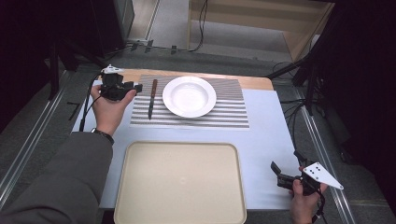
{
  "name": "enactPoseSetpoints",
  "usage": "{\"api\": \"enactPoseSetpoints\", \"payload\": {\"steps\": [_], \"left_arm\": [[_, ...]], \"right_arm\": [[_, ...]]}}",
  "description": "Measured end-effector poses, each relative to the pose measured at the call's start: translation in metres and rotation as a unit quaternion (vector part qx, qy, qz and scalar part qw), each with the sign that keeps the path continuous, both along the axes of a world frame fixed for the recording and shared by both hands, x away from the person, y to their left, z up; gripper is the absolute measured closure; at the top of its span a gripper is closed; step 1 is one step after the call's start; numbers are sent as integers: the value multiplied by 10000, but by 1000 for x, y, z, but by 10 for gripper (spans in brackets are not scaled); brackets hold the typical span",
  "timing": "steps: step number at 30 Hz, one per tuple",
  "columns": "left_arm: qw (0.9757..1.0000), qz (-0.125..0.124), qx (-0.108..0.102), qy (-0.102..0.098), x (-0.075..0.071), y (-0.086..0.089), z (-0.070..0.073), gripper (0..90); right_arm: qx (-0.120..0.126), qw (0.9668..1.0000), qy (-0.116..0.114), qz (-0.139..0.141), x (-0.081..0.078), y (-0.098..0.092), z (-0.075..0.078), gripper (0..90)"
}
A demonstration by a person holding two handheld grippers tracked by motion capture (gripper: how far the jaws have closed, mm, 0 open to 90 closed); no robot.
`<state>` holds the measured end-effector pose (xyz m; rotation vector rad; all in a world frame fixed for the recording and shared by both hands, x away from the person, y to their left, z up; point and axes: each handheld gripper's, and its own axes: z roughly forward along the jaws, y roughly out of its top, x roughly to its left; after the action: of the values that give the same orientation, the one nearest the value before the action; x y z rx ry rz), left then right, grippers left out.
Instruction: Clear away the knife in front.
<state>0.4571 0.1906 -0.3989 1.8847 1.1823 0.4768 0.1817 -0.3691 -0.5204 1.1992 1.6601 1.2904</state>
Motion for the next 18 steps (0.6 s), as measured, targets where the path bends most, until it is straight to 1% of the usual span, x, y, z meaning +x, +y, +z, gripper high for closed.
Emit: {"api": "enactPoseSetpoints", "payload": {"steps": [1,2,3,4,9,13,16,17,18], "left_arm": [[10000,-11,-7,53,3,-2,-1,575],[9999,-3,46,102,7,-5,-2,584],[9999,-13,44,146,10,-6,-3,596],[9997,-48,28,243,14,-8,-4,605],[9989,-46,126,450,30,-19,-5,609],[9969,-27,336,707,44,-29,-12,620],[9952,-2,363,912,55,-33,-19,618],[9945,50,385,969,58,-35,-21,618],[9933,77,422,1072,62,-36,-24,618]], "right_arm": [[2,10000,0,3,0,0,0,0],[6,10000,-2,2,0,0,0,0],[-3,10000,0,4,0,0,0,0],[-3,10000,0,5,0,0,0,0],[-5,10000,13,-9,0,0,0,0],[-28,10000,7,0,1,1,0,0],[-53,10000,4,1,1,1,0,0],[-60,10000,17,2,1,1,0,0],[-74,10000,23,12,1,2,0,0]]}}
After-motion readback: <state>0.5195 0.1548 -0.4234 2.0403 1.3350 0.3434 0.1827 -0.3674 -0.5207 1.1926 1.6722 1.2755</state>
